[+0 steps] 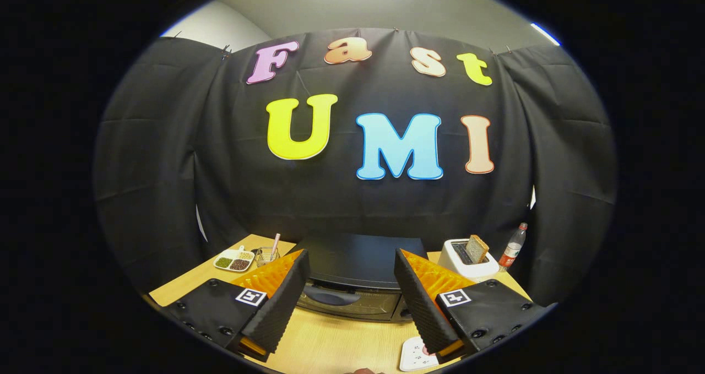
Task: Open the toaster oven, put the food inside, and close the toaster oven door.
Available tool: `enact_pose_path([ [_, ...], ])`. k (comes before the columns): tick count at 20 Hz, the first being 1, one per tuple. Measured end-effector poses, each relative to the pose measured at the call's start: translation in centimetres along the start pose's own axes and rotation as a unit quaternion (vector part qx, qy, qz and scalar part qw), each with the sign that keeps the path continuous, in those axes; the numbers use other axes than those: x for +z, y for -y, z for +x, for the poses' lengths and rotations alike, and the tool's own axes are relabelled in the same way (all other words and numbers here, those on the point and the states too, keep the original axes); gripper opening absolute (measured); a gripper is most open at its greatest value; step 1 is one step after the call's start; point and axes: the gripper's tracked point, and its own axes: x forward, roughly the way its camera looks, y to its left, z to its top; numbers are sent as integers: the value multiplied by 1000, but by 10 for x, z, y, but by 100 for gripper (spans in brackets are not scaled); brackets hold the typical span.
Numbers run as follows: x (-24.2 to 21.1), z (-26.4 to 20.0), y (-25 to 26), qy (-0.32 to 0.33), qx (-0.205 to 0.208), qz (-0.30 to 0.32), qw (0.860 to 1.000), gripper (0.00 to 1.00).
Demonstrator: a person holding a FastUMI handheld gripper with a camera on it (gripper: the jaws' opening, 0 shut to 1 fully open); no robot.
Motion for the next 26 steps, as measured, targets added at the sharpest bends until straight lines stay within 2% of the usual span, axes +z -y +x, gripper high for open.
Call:
enact_pose_path([
  [8, -31, 52, -6, -50, -27, 28, 998, 98],
  [16, -95, 100, -10, -123, -50, 34, 991, 98],
  [22, -136, 119, -25, -166, -54, 46, 984, 98],
  [26, -134, 120, -32, -156, -65, 41, 985, 97],
])
